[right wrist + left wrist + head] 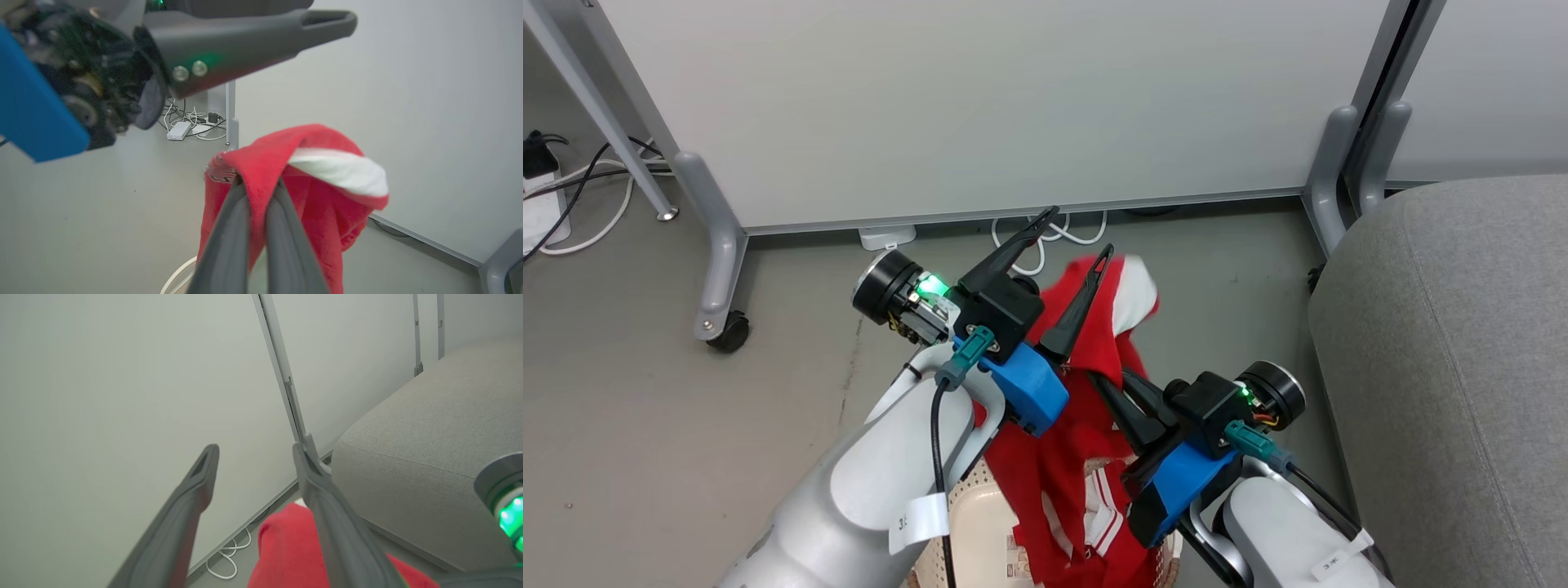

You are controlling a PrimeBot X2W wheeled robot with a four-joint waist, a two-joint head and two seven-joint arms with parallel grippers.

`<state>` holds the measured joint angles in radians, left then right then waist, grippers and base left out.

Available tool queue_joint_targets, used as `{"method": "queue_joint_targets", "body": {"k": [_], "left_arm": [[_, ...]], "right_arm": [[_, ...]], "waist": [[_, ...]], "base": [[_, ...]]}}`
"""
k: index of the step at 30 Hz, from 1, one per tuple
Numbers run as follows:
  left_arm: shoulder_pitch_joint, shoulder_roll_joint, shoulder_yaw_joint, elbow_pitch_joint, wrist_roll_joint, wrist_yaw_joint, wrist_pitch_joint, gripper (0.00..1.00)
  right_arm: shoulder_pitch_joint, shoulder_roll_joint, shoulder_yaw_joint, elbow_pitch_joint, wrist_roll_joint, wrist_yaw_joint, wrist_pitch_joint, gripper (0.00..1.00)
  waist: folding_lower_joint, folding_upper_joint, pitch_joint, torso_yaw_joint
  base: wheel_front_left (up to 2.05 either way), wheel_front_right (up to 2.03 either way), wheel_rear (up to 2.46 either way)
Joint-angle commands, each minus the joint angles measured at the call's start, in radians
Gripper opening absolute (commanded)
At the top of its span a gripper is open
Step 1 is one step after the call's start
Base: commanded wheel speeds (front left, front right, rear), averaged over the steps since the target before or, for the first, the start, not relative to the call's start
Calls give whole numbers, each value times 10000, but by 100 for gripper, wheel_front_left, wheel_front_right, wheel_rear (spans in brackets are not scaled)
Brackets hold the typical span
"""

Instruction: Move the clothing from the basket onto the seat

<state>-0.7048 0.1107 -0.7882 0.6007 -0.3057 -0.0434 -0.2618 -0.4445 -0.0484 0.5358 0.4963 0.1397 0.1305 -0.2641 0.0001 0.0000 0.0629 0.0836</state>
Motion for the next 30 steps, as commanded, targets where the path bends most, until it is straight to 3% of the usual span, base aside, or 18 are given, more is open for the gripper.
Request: {"method": "queue_joint_targets", "body": {"k": [1, 13, 30], "left_arm": [[67, 1, 90, -70, 62, 54, -48, 100], [285, 33, 190, -48, 20, -74, -48, 100], [461, -91, 72, -225, 13, -282, -47, 100]], "right_arm": [[95, -38, -50, -30, 35, 3, -6, 0], [314, -37, -506, -98, -33, 5, -8, 0], [-246, -279, -2554, -683, -605, 3, -7, 0]], "waist": [[-1, 0, -20, -5], [-1, 0, -74, -89], [-1, 0, 580, -999]], "base": [[0, 0, 0], [0, 0, 0], [0, 0, 0]]}}
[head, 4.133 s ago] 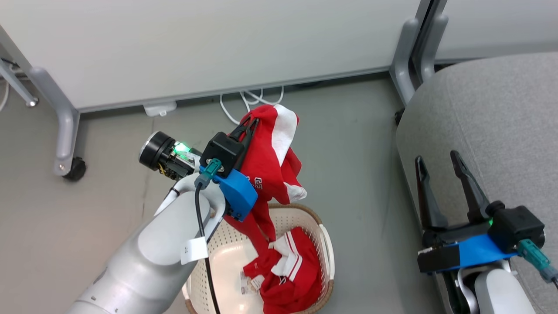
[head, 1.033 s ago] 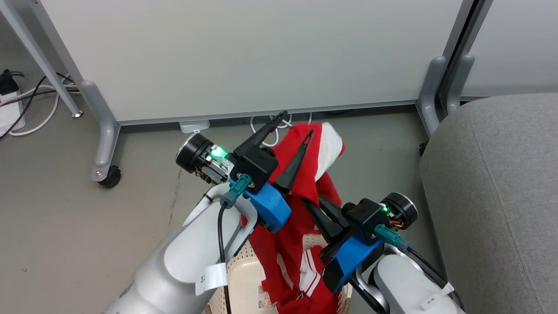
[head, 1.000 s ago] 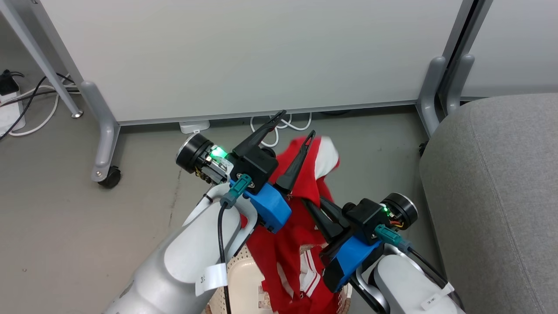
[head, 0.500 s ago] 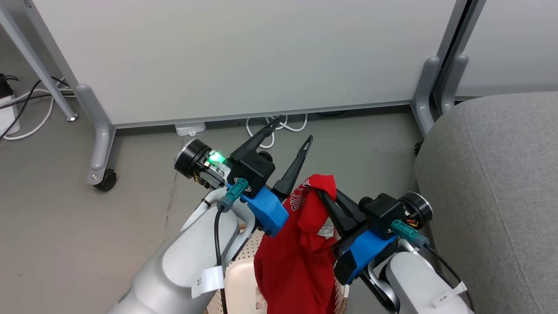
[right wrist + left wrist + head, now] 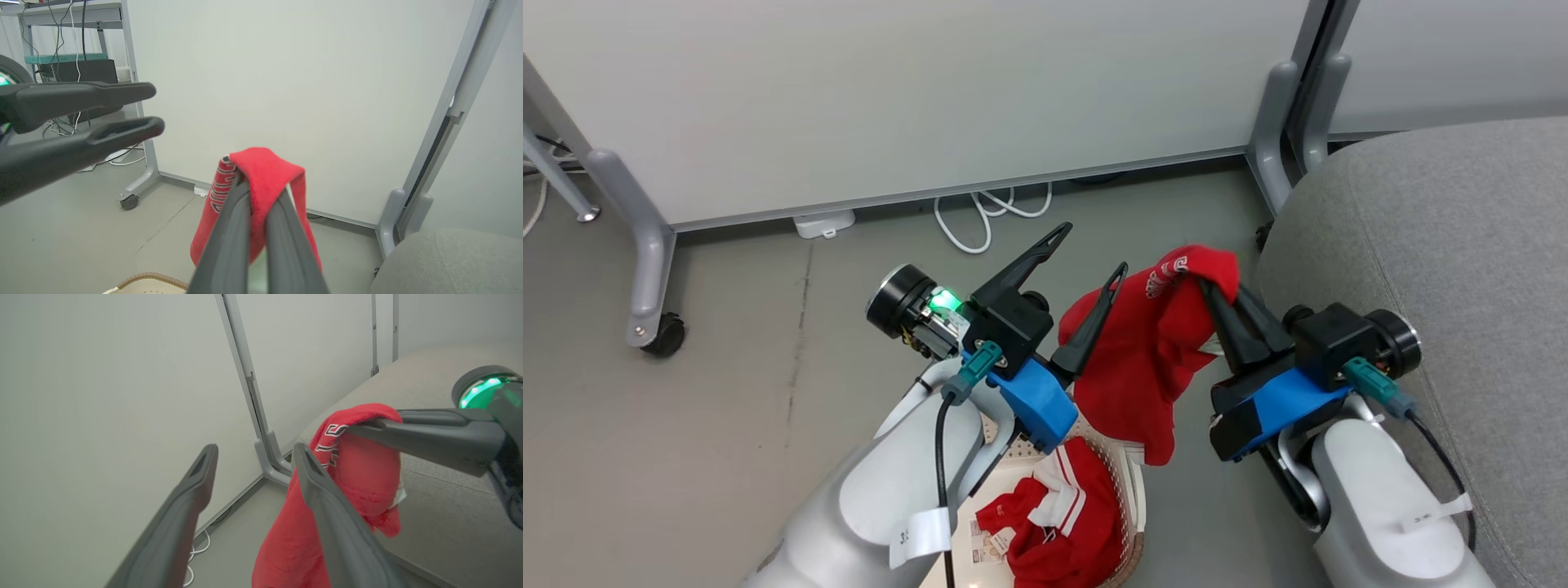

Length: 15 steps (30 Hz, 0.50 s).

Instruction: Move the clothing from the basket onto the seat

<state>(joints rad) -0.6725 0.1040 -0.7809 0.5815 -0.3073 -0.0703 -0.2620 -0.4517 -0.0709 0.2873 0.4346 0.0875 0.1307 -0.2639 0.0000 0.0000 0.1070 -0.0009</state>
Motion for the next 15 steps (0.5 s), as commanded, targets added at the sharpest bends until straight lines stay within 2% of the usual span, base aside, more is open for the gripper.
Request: {"method": "queue_joint_targets", "body": {"k": [1, 15], "left_arm": [[144, -40, -27, -52, 45, -26, -45, 100], [-39, -133, -457, -167, 273, -202, -45, 100]], "right_arm": [[-209, -97, -231, -123, -115, 3, -9, 0], [-408, -124, -2135, -1072, -290, 1, -9, 0]], "waist": [[0, 0, 200, -231], [0, 0, 1215, -1830]], "base": [[0, 0, 0], [0, 0, 0]]}}
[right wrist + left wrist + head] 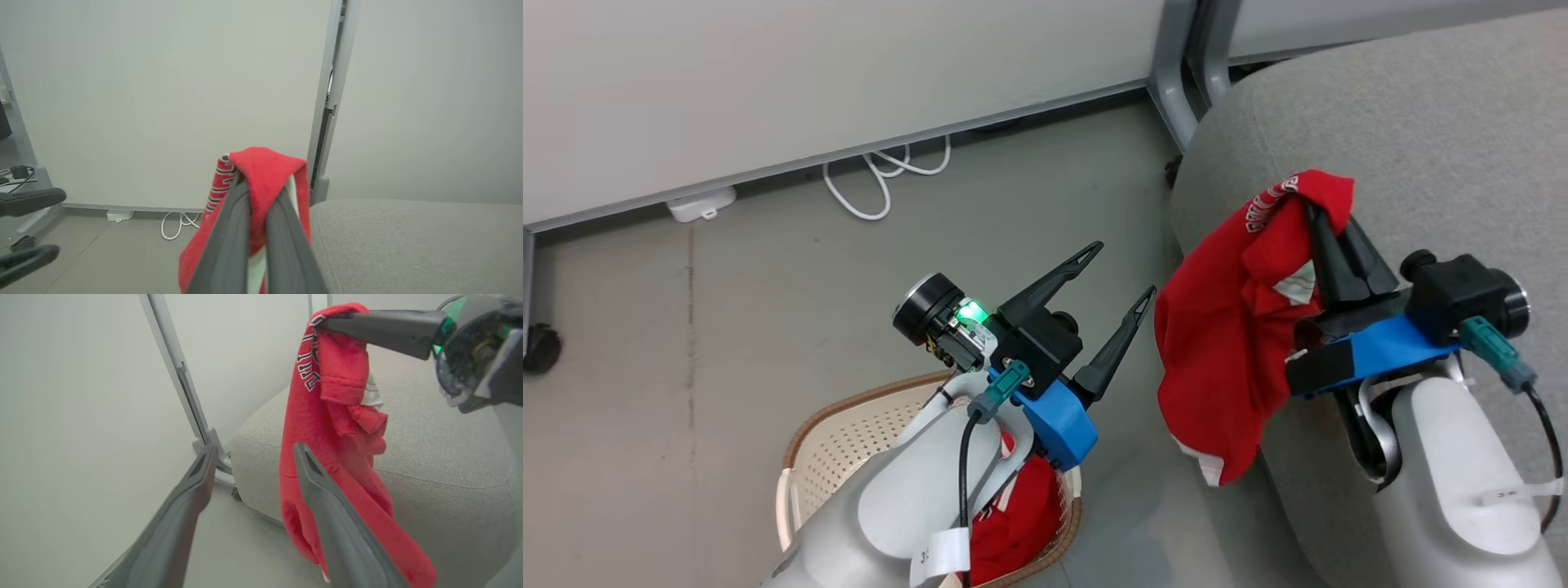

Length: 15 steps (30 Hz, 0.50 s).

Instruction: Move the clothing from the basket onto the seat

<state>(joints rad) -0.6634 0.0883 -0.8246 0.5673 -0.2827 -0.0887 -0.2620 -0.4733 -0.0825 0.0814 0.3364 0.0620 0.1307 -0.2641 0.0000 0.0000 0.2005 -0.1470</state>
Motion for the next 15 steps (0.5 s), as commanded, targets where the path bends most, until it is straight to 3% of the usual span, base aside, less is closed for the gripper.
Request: {"method": "queue_joint_targets", "body": {"k": [1, 15], "left_arm": [[-168, 39, -42, -25, 39, -41, -45, 100], [-363, -80, -785, -37, 152, -305, -45, 100]], "right_arm": [[-210, -5, -219, -170, -25, 1, -7, 0], [-33, -391, -1887, -1071, -165, 3, -6, 0]], "waist": [[0, 0, 354, -498], [0, 0, 1130, -1699]], "base": [[0, 0, 0], [0, 0, 0]]}}
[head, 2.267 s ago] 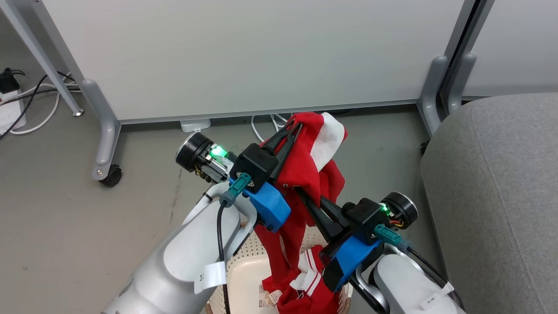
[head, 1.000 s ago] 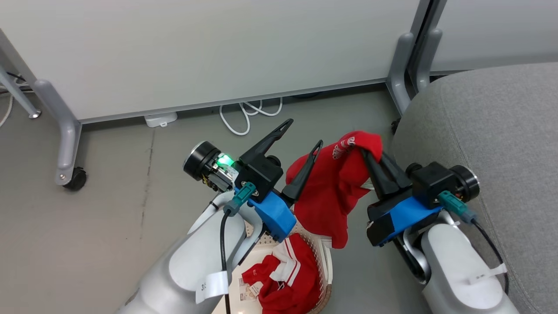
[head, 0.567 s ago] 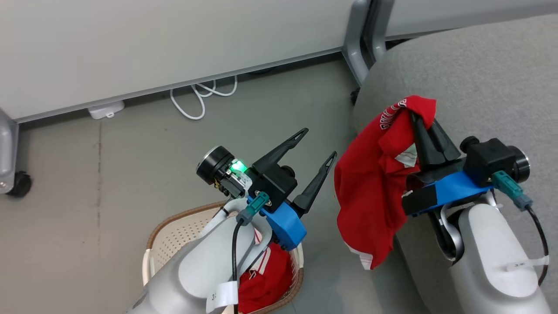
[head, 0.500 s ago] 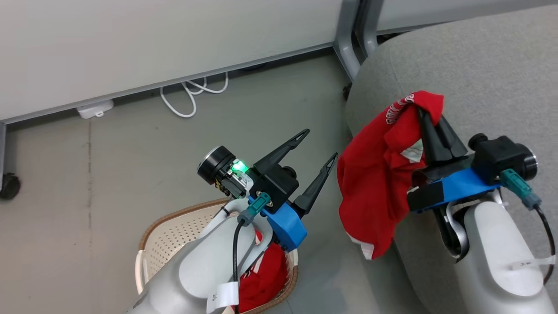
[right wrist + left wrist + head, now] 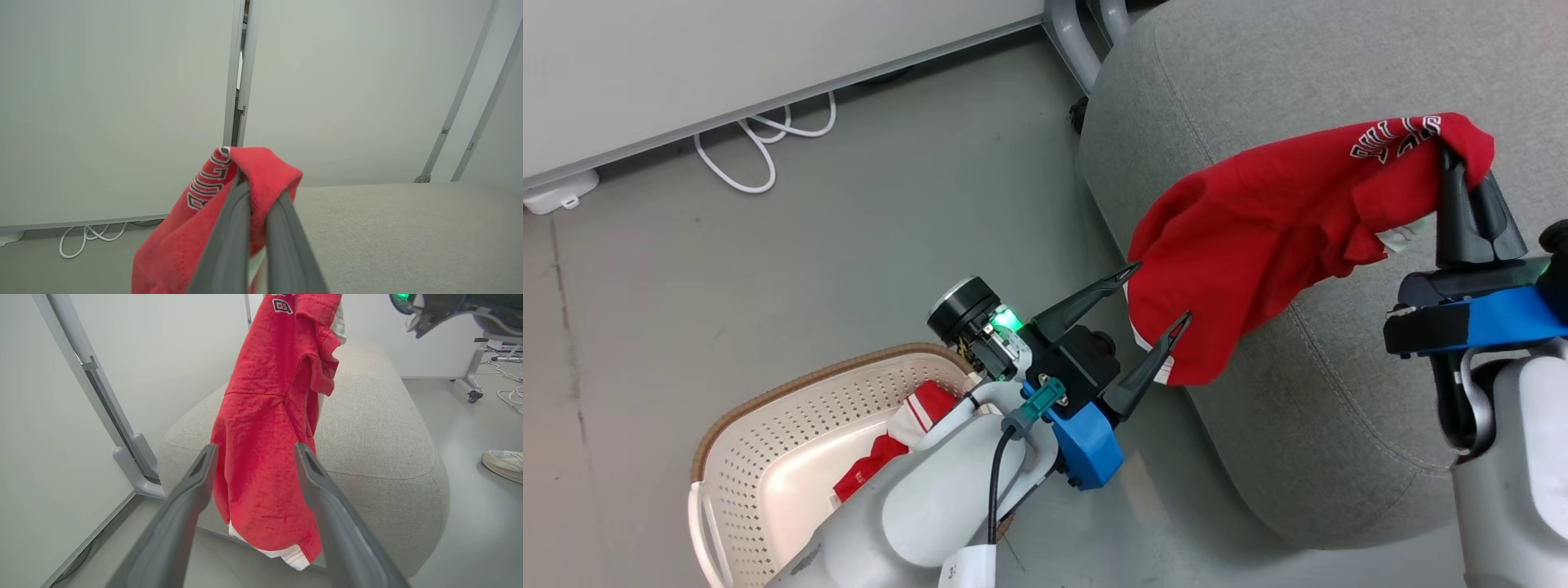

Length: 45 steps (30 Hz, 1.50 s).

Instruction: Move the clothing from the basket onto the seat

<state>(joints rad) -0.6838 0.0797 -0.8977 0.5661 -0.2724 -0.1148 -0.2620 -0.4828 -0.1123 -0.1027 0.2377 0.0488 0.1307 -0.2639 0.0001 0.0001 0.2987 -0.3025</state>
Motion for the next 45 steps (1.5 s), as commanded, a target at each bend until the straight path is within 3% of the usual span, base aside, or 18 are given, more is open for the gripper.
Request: {"method": "queue_joint_targets", "body": {"k": [1, 11, 28, 36, 45], "left_arm": [[-186, -5, -98, -25, 44, -63, -45, 100], [-151, -44, -477, 15, -31, -116, -46, 100], [-334, 74, -552, -91, -7, -160, -45, 100], [-983, 377, -550, -149, 227, -167, -40, 100], [-1981, 831, -575, -470, 527, -159, 191, 100]], "right_arm": [[101, -157, -129, -133, -40, 1, -9, 0], [613, -94, -891, -595, -133, 1, -8, 0], [109, -191, -730, -1065, -150, 1, -9, 0], [-1891, -1190, -1326, -1672, -34, 1, -7, 0], [-4746, -3024, -3188, -1930, 111, 1, -7, 0]], "waist": [[-1, -1, 197, -187], [-1, -1, 413, -433], [-1, -1, 695, -386], [-1, -1, 1980, -206], [-1, -1, 3832, -20]], "base": [[0, 0, 0], [0, 0, 0], [0, 0, 0], [0, 0, 0], [0, 0, 0]]}}
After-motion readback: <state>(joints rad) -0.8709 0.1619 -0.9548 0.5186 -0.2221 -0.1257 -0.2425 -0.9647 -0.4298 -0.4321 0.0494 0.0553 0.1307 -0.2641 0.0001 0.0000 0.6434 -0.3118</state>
